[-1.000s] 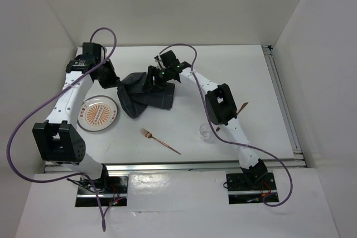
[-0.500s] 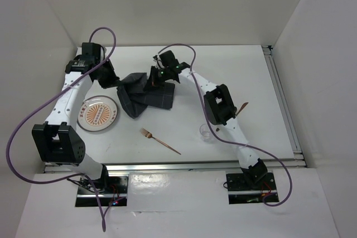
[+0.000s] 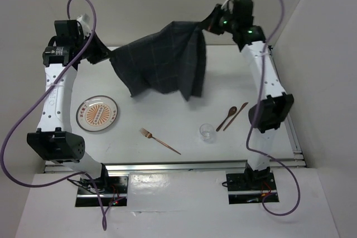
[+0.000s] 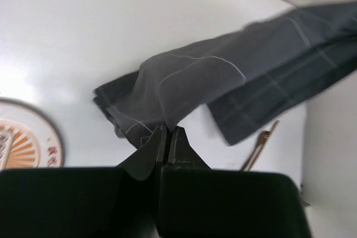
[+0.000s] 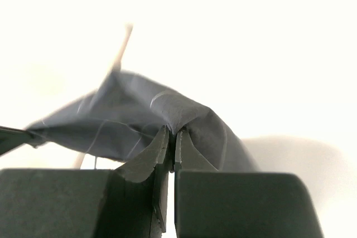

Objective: Set the dinner table for one person

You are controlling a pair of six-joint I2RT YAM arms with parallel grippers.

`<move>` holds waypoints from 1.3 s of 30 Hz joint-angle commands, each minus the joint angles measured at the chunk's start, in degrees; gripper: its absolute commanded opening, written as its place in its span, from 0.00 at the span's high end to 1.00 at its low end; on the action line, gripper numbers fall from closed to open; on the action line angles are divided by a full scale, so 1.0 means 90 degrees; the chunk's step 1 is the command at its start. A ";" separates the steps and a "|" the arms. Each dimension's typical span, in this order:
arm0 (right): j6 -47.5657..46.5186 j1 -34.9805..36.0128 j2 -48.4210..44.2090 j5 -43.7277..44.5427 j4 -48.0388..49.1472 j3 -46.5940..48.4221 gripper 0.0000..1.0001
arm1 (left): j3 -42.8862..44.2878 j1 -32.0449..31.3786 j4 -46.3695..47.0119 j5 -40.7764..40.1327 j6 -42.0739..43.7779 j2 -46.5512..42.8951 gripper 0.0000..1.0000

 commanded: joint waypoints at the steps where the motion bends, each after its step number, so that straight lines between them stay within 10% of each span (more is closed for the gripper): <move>1: -0.0667 -0.0053 -0.1094 0.0270 -0.0310 -0.0151 1.00 | 0.0473 0.0121 0.0545 0.1317 0.0125 -0.0026 1.00; 17: -0.1508 -0.0189 -0.4113 0.1490 -0.0808 -0.2347 1.00 | 0.0903 0.0180 0.0527 0.1964 0.0125 -0.1042 1.00; 39: -0.1049 -0.1625 -0.1467 -0.0296 0.1419 -0.1246 1.00 | 0.3012 0.0325 0.1454 0.2246 -0.0636 0.2327 1.00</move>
